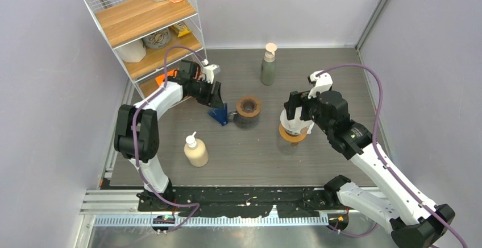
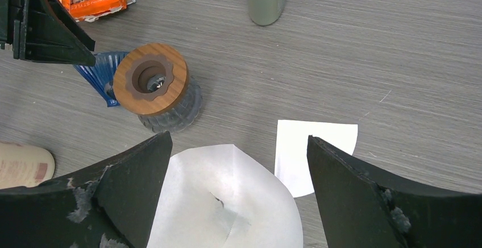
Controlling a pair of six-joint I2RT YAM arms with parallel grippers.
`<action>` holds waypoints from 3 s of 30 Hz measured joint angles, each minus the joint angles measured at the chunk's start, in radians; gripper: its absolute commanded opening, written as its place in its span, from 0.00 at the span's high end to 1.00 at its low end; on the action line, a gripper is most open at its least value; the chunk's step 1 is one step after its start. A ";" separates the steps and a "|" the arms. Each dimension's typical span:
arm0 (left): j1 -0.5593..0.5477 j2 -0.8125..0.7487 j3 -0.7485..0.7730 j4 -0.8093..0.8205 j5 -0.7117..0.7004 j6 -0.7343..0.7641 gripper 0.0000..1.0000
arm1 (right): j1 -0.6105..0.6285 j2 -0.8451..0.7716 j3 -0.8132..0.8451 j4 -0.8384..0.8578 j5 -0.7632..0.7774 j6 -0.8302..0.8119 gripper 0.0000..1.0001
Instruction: Place the coffee filter in the dripper
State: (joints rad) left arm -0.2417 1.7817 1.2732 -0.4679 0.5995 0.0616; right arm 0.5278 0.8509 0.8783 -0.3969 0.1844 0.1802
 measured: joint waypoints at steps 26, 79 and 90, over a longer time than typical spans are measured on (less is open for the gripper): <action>0.000 0.024 -0.008 -0.095 0.059 0.063 0.83 | 0.000 0.014 -0.006 -0.001 0.026 -0.002 0.04; -0.525 -0.029 0.395 -0.315 -0.489 0.370 1.00 | 0.000 -0.038 -0.032 -0.001 0.174 -0.027 0.05; -0.536 0.013 0.399 -0.324 -0.513 0.369 1.00 | 0.000 -0.030 -0.032 -0.001 0.181 -0.027 0.04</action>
State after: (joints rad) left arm -0.7780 1.7947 1.6722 -0.7918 0.0864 0.4305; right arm 0.5278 0.8207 0.8467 -0.3977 0.3656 0.1532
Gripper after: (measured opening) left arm 0.033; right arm 0.955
